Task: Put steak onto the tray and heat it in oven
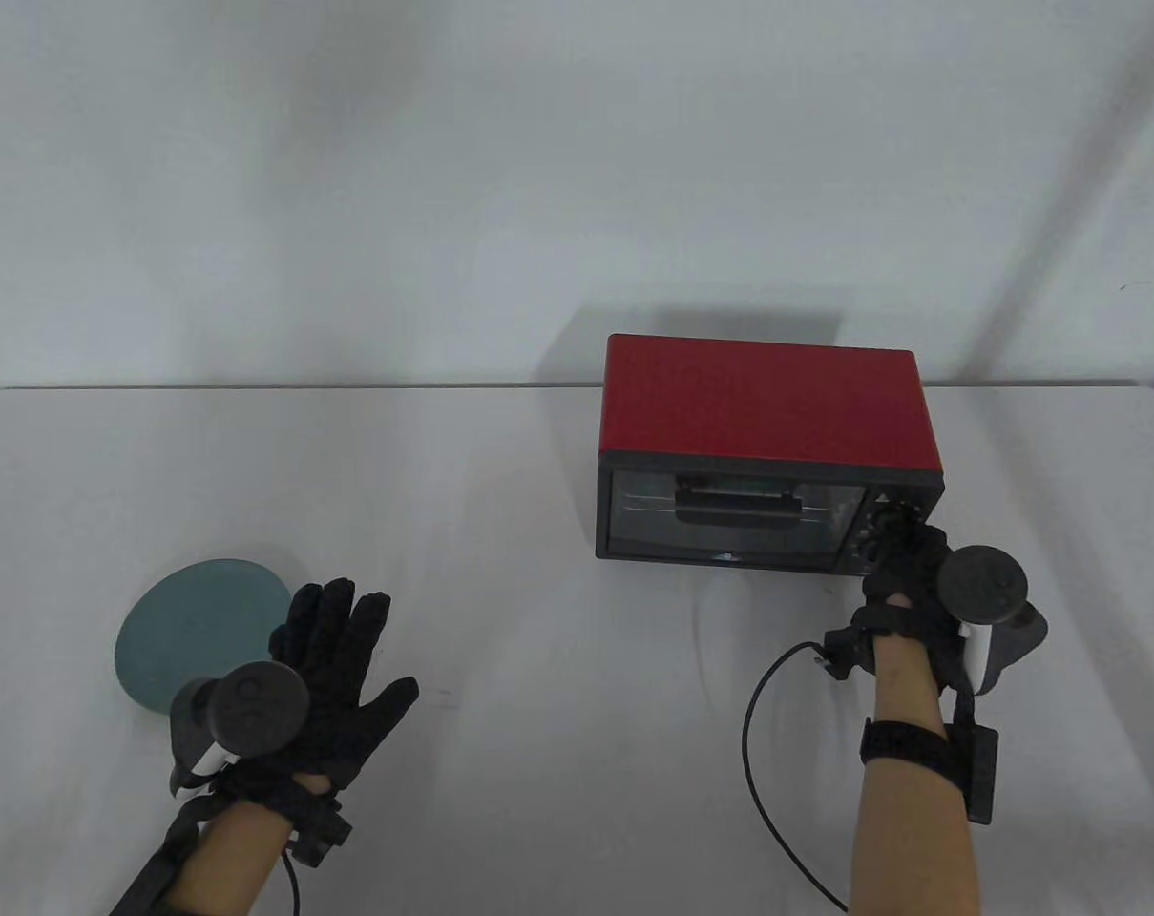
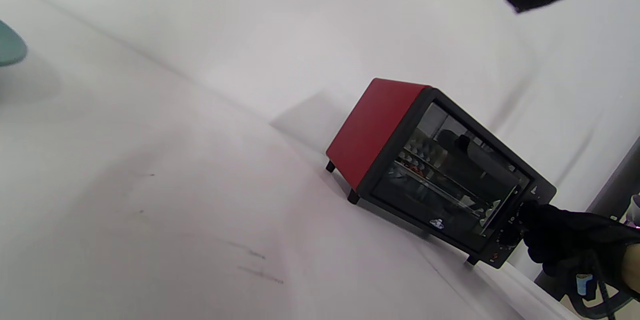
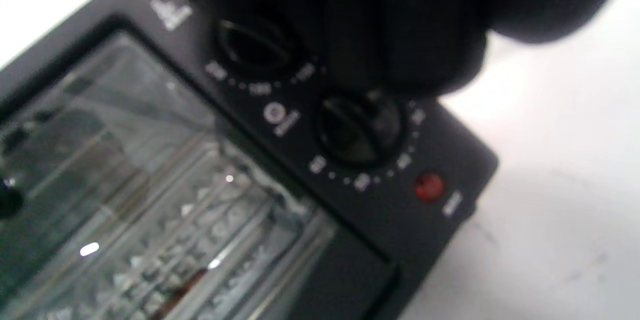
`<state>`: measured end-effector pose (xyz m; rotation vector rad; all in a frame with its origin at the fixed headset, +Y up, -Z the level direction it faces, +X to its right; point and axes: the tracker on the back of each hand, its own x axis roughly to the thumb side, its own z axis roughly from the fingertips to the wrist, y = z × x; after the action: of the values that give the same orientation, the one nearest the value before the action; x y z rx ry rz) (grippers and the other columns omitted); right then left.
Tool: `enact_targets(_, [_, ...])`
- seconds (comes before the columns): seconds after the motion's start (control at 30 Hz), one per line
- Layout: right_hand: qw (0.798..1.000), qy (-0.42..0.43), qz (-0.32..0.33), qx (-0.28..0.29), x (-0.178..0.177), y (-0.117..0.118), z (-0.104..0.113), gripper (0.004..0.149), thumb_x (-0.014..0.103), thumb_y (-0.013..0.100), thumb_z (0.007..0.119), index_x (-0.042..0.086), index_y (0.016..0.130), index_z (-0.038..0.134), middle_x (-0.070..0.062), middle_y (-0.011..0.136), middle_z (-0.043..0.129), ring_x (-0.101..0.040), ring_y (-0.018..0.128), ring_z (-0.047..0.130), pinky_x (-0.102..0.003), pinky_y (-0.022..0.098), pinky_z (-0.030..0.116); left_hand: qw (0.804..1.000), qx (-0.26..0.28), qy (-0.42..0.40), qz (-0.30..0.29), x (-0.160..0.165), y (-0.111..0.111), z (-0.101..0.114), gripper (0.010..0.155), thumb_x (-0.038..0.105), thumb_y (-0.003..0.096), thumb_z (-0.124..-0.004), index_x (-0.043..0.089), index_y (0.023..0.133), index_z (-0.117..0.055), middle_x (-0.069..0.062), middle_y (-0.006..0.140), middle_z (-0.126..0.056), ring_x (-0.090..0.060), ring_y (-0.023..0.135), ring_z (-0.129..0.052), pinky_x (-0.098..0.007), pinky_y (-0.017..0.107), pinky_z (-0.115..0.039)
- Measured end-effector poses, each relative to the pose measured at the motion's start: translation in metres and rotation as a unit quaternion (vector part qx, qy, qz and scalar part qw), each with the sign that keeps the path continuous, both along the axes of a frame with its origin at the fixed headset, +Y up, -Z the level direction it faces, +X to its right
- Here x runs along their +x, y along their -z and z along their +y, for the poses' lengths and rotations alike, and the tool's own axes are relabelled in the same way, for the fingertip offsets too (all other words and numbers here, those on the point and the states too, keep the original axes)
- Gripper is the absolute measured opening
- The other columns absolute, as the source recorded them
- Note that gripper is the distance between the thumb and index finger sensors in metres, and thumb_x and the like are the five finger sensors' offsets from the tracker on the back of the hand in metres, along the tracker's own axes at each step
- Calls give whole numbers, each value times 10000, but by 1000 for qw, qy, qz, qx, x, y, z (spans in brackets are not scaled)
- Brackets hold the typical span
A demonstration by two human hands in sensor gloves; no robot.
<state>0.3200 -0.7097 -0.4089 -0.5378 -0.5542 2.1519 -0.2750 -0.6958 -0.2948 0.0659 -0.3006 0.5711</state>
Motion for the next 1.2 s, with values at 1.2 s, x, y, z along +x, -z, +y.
enact_targets(1.2, [993,-98,-14,-70,-9,9,-37,141,324,618,725,336,625,866,-77,664,952,-353,426,972,-565,291,789,1000,1,-3,5,-2,0,1,833,769,479,-618,355,1123,-291,-70,1202,-186,-374,1121,-96,-700,720,-259])
